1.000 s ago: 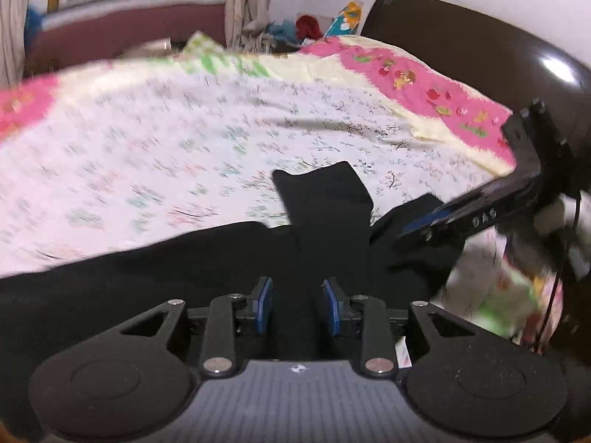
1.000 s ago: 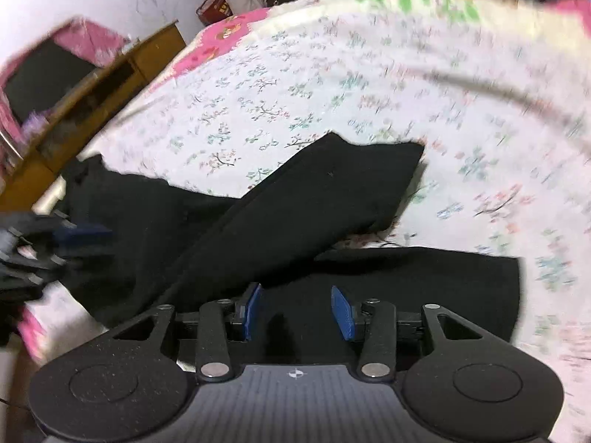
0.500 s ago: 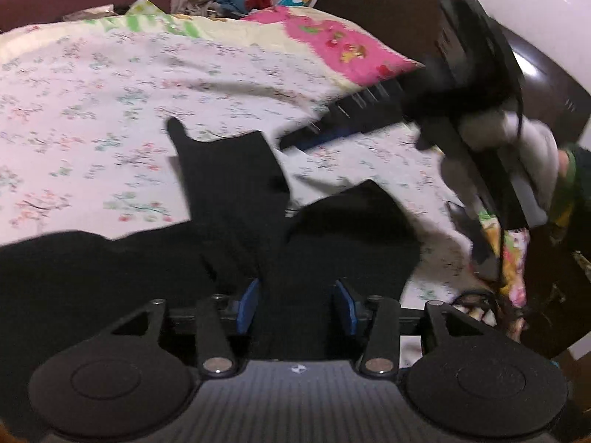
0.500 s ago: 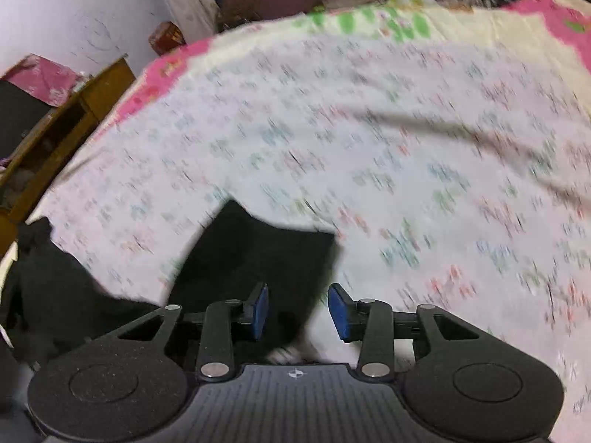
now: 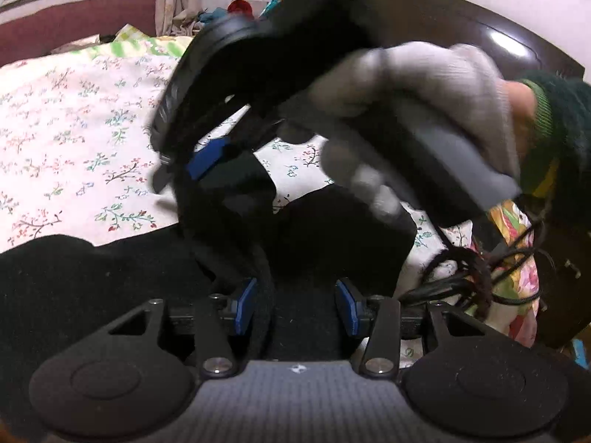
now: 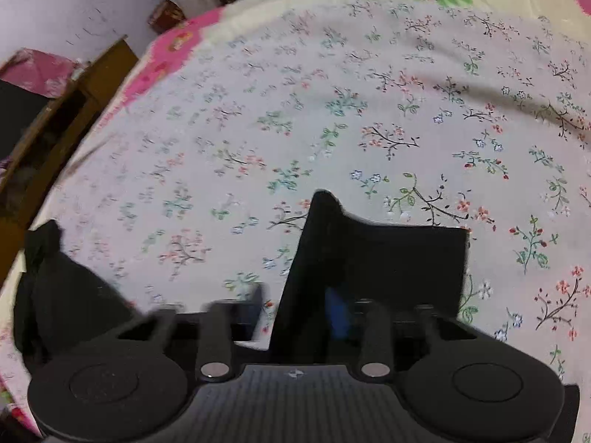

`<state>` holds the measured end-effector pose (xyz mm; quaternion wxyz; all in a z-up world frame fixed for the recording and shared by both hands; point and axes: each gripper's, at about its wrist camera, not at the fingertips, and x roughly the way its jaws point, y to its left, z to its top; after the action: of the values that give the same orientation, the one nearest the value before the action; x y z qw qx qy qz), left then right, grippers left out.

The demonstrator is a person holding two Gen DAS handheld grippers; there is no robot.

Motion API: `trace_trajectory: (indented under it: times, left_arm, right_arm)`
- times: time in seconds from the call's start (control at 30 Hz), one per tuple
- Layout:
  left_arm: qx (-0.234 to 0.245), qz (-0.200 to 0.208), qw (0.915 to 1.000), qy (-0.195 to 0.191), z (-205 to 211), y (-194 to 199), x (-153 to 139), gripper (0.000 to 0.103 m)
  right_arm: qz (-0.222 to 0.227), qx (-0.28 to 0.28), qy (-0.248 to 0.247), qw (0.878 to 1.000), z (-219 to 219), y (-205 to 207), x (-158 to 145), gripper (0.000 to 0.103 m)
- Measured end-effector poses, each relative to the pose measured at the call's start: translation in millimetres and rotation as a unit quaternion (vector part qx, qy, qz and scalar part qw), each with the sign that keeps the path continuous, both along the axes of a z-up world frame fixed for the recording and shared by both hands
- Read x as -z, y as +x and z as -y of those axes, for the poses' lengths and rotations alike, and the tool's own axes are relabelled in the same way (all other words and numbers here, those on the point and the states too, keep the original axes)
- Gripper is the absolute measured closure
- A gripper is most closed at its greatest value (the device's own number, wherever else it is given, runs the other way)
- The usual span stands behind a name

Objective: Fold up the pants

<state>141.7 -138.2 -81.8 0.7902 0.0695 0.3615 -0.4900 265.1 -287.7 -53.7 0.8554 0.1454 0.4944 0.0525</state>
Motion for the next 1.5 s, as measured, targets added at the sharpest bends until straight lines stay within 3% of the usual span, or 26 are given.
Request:
trace_trajectory:
  times: [0.1,0.2,0.37,0.5,0.63,0.73,0.8,0.9,1.2,1.33,1.5]
  left_arm:
    - [-0.001,0.003,1.0,-0.003,-3.2,-2.6,-2.7,0.05]
    - [-0.004,-0.002,0.9999,-0.014,-7.7,-1.5,-8.0,0.054]
    - [0.011,0.005,0.9991,-0.042,-10.4,-10.1,-29.0,0.061]
    - [0.047,0.019,0.9979,-0.042,4.7,-24.5,-38.4,0.061]
    - [0.085,0.031,0.9958,-0.01,24.7,-42.2,-33.8,0.061]
    - [0.105,0.029,0.994,0.012,35.5,-52.2,-28.9,0.061]
    - [0.114,0.031,0.9928,0.021,37.3,-57.8,-29.0,0.061]
    - [0.114,0.028,0.9926,0.03,38.3,-59.4,-27.3,0.061]
    - [0.026,0.052,0.9978,0.03,-7.9,-60.3,-43.8,0.061]
    - [-0.039,0.057,0.9972,0.029,-54.3,-54.1,-47.2,0.061]
    - [-0.129,0.082,0.9878,0.029,-124.7,-46.3,-50.2,0.061]
  right_arm:
    - [-0.008,0.013,0.004,1.0,12.0,-0.2,1.8,0.103]
    - [0.019,0.026,0.008,0.999,26.9,-21.2,-13.7,0.103]
    - [0.059,0.08,0.037,0.994,64.4,-85.9,-49.6,0.103]
    - [0.076,0.134,0.065,0.986,87.2,-142.4,-60.2,0.103]
    - [0.067,0.176,0.097,0.977,101.0,-178.1,-40.1,0.103]
    - [0.04,0.19,0.099,0.976,107.6,-180.6,-7.4,0.103]
    - [0.009,0.202,0.125,0.971,111.4,-184.4,13.6,0.103]
    - [0.005,0.219,0.129,0.967,117.2,-192.7,19.6,0.103]
    - [0.029,0.245,0.057,0.967,120.6,-212.6,-7.8,0.095]
    - [0.055,0.218,-0.003,0.974,94.7,-218.7,-27.7,0.093]
    - [0.071,0.164,-0.001,0.984,53.0,-199.2,-44.6,0.091]
